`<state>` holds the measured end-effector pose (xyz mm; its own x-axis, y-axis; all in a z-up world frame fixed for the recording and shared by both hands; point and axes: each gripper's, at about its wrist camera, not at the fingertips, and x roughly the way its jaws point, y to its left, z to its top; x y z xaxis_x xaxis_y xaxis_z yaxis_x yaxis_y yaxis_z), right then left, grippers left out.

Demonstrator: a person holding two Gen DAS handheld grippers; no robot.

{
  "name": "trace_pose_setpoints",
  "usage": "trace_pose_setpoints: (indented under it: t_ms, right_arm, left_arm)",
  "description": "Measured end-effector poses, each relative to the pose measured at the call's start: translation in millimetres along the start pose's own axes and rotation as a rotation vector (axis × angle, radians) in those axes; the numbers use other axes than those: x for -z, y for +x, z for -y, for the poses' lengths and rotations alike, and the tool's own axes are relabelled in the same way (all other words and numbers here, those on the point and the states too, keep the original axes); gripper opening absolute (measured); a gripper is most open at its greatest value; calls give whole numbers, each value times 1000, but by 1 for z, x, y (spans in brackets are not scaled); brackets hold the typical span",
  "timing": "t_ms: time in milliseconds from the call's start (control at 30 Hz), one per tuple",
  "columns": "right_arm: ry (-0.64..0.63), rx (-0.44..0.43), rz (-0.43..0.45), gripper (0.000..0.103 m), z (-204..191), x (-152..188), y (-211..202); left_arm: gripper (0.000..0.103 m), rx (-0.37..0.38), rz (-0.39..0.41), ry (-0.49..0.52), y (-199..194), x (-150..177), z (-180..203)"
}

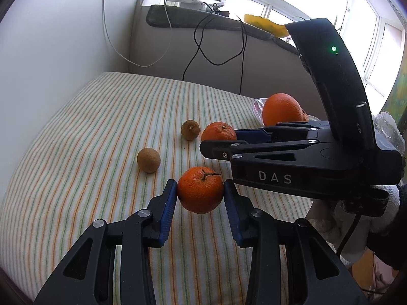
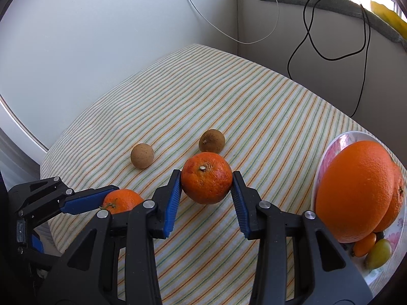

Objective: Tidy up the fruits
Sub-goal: 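Close the right tool fingers around the tangerine on the cloth, then lift the tangerine with the right tool and carry it over the plate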

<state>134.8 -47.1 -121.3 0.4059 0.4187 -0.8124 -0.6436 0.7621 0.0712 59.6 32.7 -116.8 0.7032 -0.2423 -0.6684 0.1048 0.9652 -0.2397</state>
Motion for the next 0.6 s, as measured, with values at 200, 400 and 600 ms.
trace_pose_setpoints:
  t_ms: [200, 400, 600]
  right_arm:
    - [2, -11, 35, 40, 2, 4, -18]
    - [14, -28, 73, 40, 6, 13, -40]
    - [34, -33, 111, 40, 13, 21, -64]
  left_arm:
    - [36, 2, 8, 6, -5, 0, 5]
    - [36, 10, 18, 23, -10, -2, 15]
    - [36, 21, 25, 42, -11, -5, 26]
